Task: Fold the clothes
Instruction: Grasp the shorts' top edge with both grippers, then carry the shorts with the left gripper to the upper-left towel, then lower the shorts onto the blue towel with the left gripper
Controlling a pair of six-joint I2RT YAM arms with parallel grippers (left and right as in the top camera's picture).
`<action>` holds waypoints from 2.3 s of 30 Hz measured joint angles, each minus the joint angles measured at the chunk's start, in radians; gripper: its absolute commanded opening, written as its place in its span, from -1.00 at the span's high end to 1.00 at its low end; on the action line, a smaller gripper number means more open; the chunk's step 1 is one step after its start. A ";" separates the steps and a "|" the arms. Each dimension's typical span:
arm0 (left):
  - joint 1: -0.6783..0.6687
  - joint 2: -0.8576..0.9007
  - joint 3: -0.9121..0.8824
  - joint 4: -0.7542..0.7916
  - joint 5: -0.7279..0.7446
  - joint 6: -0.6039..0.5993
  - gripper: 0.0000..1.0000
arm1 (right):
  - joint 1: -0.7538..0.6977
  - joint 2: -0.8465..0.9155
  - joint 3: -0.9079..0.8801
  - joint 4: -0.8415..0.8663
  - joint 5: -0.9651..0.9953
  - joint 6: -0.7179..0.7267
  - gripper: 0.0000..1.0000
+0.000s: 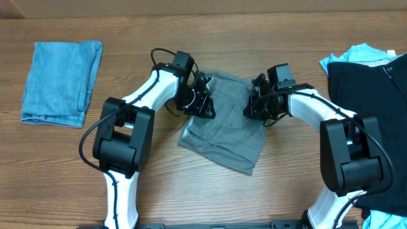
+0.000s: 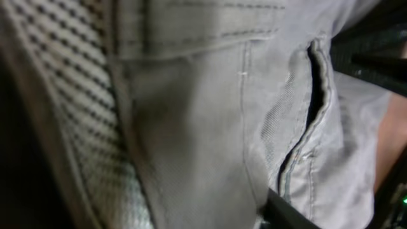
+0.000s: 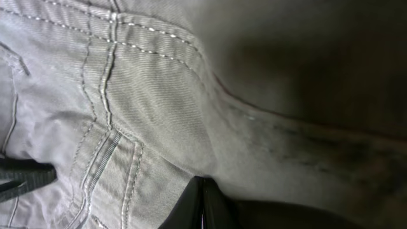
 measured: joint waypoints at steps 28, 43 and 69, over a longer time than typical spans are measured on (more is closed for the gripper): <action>0.089 0.065 0.653 -0.589 -0.293 -0.029 0.92 | -0.402 -0.312 0.268 -0.516 0.026 0.004 -1.00; 0.381 0.065 0.941 -0.555 -0.303 -0.118 0.92 | -0.413 -0.312 0.268 -0.516 0.026 0.004 -1.00; 0.926 0.112 0.900 -0.256 -0.204 -0.657 0.92 | -0.413 -0.312 0.268 -0.517 0.026 0.003 -1.00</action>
